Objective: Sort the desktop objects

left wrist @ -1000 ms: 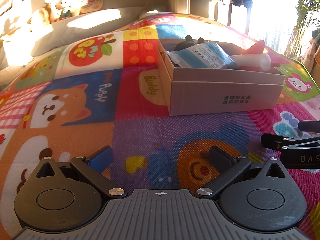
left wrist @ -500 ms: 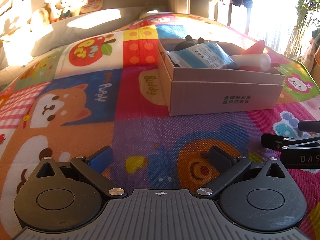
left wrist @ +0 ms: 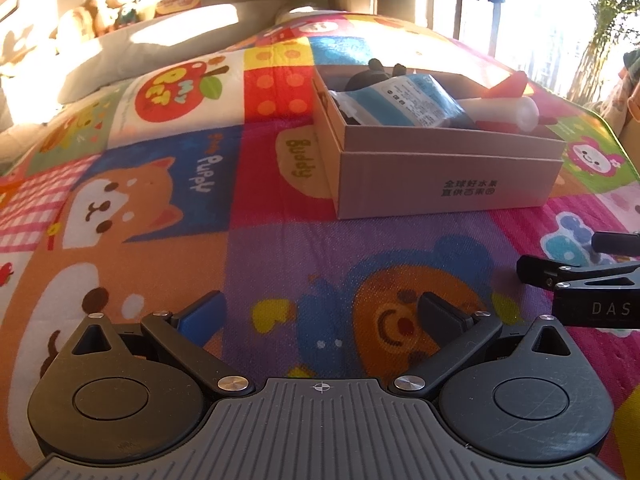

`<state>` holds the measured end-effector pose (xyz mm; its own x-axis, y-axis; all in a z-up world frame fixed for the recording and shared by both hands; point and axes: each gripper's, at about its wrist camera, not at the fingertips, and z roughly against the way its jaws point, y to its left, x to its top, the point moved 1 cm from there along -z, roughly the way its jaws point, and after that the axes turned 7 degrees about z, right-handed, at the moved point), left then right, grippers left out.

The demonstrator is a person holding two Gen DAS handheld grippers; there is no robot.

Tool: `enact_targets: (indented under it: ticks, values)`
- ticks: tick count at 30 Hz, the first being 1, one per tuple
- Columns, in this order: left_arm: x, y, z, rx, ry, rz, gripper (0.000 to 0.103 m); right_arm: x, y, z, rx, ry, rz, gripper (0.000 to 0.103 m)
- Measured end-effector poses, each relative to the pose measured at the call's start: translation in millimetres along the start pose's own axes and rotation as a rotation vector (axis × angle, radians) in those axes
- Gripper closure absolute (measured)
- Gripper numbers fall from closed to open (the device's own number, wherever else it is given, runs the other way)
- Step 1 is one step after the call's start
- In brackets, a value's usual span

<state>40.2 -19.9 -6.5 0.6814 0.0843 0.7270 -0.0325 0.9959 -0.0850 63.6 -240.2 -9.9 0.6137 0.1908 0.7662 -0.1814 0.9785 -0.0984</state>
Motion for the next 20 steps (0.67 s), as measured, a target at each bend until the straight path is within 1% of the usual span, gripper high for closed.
enact_targets:
  ticks: [20]
  values:
    - [-1.7,1.5,2.3,0.003,-0.016,0.021,0.000,-0.2,0.2,0.3,0.000,0.000,0.001,0.000]
